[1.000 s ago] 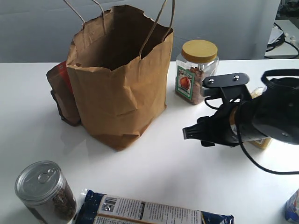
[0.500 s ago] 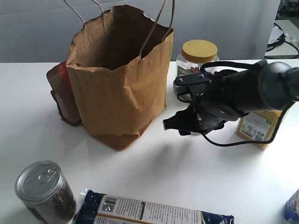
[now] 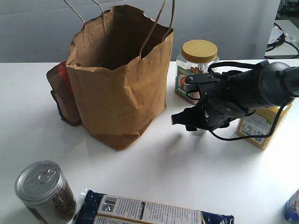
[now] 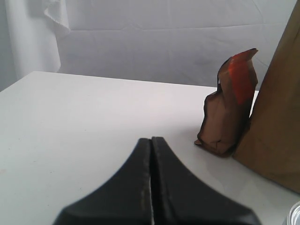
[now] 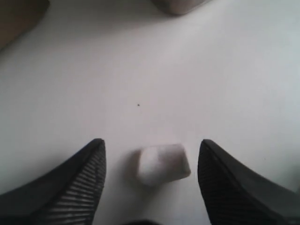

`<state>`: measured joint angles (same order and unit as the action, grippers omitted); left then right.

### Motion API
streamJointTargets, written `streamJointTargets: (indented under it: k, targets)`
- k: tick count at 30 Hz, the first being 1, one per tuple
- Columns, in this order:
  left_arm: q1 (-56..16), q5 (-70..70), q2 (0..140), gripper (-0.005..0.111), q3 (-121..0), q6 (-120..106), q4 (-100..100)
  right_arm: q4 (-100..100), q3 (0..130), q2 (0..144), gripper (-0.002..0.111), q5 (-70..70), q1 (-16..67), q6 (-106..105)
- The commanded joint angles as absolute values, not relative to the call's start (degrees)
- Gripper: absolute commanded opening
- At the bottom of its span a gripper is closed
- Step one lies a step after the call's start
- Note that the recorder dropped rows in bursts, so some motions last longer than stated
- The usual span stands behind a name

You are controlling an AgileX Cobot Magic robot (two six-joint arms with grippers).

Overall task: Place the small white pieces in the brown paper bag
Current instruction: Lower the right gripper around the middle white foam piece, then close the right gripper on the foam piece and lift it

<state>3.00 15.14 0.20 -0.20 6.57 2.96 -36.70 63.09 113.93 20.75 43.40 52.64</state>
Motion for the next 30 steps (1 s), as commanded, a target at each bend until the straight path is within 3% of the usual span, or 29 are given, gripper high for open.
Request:
streamJointTargets:
  k: [1,20,23,30]
  targets:
    - [2.62,14.87,0.0,0.0,0.0,6.9,2.51,-37.88,63.45,113.73,0.055,18.78,43.16,52.73]
    - [2.62,14.87,0.0,0.0,0.0,6.9,2.51,-36.64,63.45,116.93,0.055,20.27,41.9,52.62]
    - [2.62,14.87,0.0,0.0,0.0,6.9,2.51,-36.46,63.45,116.93,0.046,21.34,41.9,52.62]
    - [2.62,14.87,0.0,0.0,0.0,6.9,2.51,-36.37,63.05,116.93,0.009,27.83,42.92,51.55]
